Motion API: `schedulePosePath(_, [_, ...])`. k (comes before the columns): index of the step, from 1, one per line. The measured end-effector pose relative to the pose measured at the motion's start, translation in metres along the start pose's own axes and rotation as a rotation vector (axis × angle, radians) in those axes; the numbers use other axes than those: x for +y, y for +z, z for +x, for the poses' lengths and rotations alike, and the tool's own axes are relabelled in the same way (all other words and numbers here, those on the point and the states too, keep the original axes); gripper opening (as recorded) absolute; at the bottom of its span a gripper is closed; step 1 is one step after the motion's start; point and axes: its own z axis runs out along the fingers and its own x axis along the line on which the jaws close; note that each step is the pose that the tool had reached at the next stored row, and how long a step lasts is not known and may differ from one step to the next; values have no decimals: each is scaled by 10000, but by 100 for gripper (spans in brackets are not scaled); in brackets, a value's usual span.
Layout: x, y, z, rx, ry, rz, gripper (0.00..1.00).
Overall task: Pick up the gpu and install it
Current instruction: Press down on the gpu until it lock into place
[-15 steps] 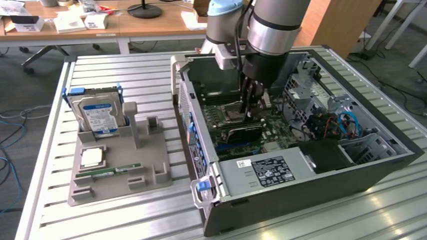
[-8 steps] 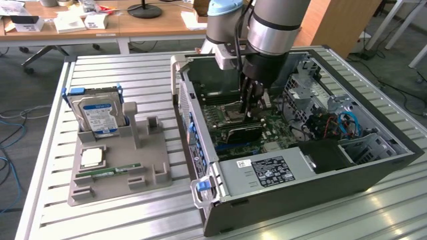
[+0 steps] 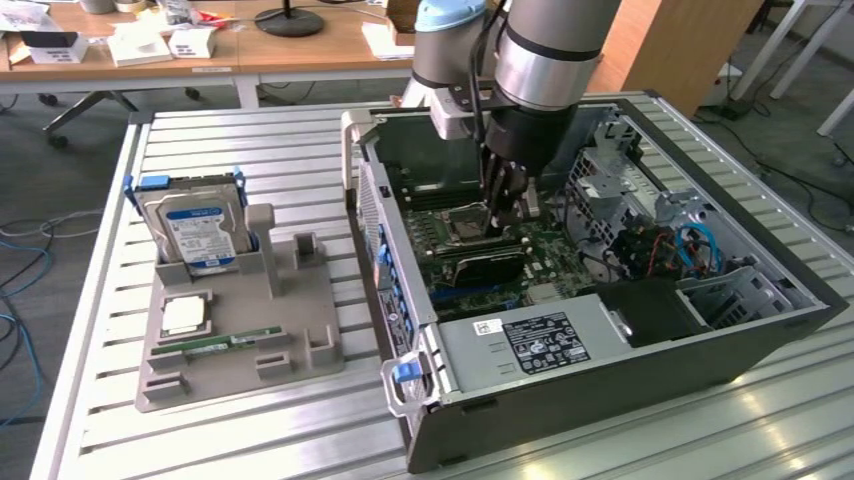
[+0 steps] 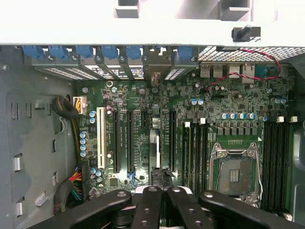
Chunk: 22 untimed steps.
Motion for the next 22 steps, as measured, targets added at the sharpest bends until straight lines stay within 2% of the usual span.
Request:
schedulePosePath(9, [17,2,-3,1,1,-1,11])
schedulePosePath(13, [61,6,-21,0,7,0,11])
schedulePosePath(17, [145,8,-26,0,25,2,11])
schedulePosePath(22, [162,32,-25,1,23,1,11])
